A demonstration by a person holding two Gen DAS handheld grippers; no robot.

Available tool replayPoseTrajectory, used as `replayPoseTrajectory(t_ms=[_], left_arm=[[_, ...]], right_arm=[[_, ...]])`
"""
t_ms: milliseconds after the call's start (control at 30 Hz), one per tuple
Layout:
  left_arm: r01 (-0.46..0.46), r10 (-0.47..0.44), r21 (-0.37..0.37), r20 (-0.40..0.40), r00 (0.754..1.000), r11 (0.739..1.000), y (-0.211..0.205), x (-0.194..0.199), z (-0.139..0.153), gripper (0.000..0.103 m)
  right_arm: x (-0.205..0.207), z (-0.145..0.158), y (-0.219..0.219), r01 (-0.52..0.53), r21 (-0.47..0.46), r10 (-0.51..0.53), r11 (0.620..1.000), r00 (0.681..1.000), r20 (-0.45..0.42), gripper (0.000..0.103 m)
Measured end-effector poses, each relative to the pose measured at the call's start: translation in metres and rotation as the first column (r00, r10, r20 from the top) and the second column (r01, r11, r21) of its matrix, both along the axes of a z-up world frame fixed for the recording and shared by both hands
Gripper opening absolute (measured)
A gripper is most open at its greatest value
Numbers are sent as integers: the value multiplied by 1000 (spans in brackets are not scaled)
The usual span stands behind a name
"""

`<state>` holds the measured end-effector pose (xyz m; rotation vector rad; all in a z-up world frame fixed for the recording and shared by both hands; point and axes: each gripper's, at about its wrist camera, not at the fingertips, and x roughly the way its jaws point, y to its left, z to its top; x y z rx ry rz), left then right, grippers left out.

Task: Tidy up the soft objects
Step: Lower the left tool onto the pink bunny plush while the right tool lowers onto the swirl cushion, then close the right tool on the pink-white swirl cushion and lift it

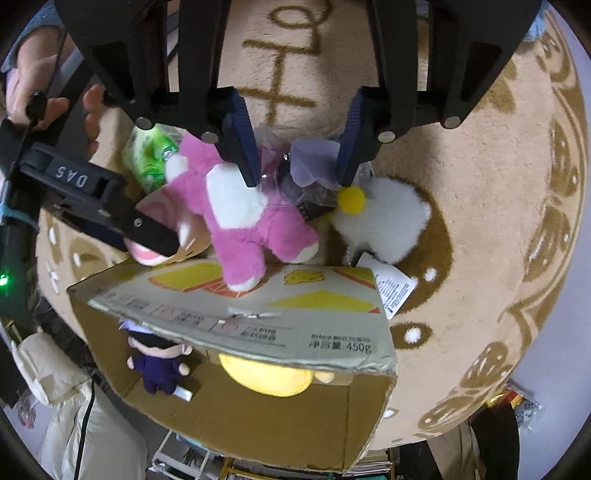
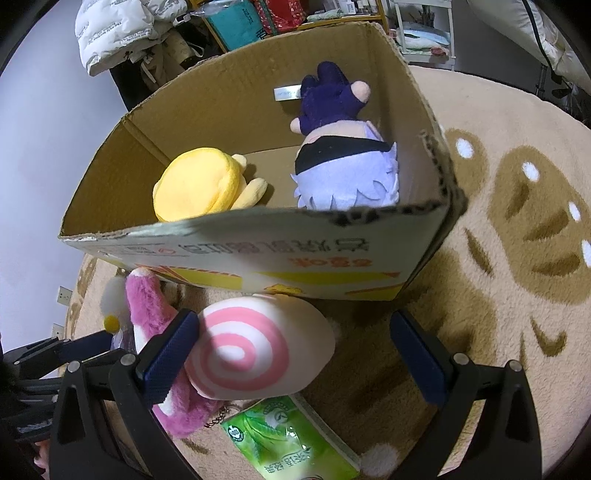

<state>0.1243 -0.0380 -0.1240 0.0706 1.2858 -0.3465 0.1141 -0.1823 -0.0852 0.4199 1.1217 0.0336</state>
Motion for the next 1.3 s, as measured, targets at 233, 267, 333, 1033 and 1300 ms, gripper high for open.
replayPoseTrajectory(t_ms=[233,267,333,1033,1300], left_arm=[[22,-23,19,16,1000,1000,-6,-2,-3,33],[31,-32,30,28,999,999,-8,-3,-2,32],[44,-45,31,42,998,999,-9,-6,2,12],[16,-14,-9,209,978,1000,3,-21,49,0],[-2,8,-24,245,970,1000,6,-22,56,0]], right_arm=[[1,-2,5,-26,12,27,1000,1000,-6,96],[2,-2,6,-30,17,30,999,1000,-8,94],[1,-3,7,-36,21,36,999,999,-8,88],[-8,21,27,-123,-37,124,992,991,50,35],[-17,39,20,-103,-43,107,994,990,97,30]])
